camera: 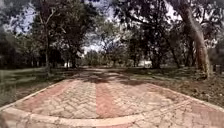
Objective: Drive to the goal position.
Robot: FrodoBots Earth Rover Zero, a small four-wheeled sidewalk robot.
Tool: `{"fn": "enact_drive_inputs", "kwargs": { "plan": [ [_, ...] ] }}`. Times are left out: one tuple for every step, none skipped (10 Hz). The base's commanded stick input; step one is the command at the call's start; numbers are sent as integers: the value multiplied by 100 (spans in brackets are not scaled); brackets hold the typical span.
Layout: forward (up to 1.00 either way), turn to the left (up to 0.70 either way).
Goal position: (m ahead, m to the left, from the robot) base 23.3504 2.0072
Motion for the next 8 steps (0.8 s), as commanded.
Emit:
{"fn": "enact_drive_inputs", "kwargs": {
  "plan": [
    [70, 0],
    [70, 0],
    [70, 0],
    [70, 0],
    [70, 0],
    [70, 0],
    [70, 0],
    [70, 0]
  ]
}}
